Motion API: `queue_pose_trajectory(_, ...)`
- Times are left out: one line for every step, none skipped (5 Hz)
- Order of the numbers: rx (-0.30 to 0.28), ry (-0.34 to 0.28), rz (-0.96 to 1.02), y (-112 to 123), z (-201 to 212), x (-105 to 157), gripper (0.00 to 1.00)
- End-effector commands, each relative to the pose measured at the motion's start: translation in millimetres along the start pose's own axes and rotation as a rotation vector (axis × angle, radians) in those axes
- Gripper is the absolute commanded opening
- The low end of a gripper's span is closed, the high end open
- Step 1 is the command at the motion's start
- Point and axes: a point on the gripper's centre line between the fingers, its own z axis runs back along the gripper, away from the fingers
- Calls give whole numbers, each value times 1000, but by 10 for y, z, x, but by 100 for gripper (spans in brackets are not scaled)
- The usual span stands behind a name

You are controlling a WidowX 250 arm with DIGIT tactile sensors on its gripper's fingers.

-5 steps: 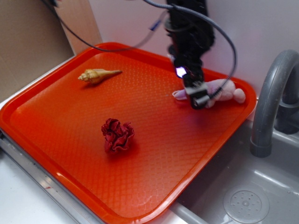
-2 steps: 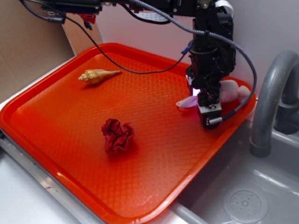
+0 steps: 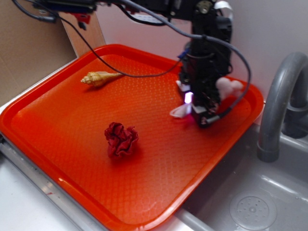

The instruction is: Grab the pink bunny.

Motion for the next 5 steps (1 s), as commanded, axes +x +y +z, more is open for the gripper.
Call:
queue_pose_trajectory(-68,-64,393,509,889,-629,0)
queue_pose_trajectory(-98,-86,590,726,1079,-1047,0)
queue_pose_trajectory(-107,-134,727,955,1277,-1450,0)
queue_pose_trajectory(-70,-216,860,1115,1462,-1770,0)
queue_pose_trajectory(-35,-237,928,1251,1515,-1920,0)
